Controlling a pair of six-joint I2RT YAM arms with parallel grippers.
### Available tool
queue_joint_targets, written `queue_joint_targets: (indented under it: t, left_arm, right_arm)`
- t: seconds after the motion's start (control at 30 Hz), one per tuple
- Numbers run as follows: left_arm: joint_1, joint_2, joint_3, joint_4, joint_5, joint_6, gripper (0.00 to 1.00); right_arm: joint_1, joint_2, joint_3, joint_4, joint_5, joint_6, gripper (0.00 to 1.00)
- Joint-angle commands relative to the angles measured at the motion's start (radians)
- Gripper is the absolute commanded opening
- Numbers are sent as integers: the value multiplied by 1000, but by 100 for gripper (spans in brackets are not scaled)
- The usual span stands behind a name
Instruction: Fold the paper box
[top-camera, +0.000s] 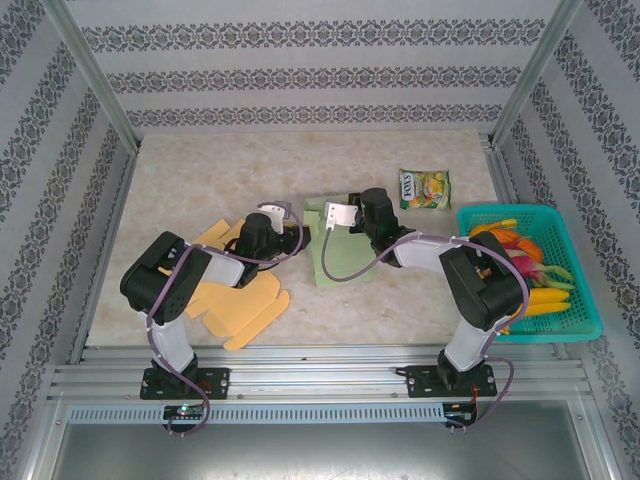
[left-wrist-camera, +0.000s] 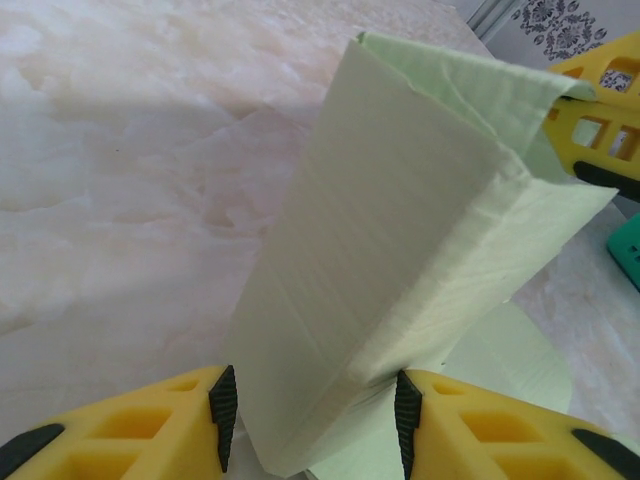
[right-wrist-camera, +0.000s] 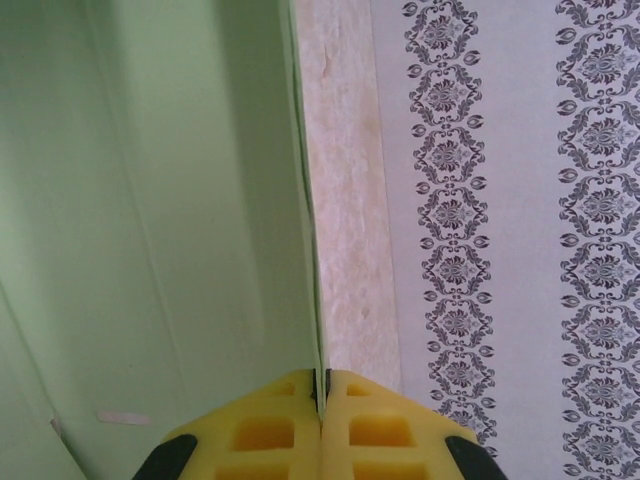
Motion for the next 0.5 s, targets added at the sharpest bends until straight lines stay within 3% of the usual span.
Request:
queue_joint_targets:
  t: [0.0, 0.47]
  left_arm:
    - [-22, 9, 23, 59, -37, 4, 48]
    - [-71, 38, 44, 88, -215, 52, 48]
  right_arm:
    - [22, 19, -22, 6, 1, 43, 0]
    - [53, 3, -66, 10, 18, 76, 0]
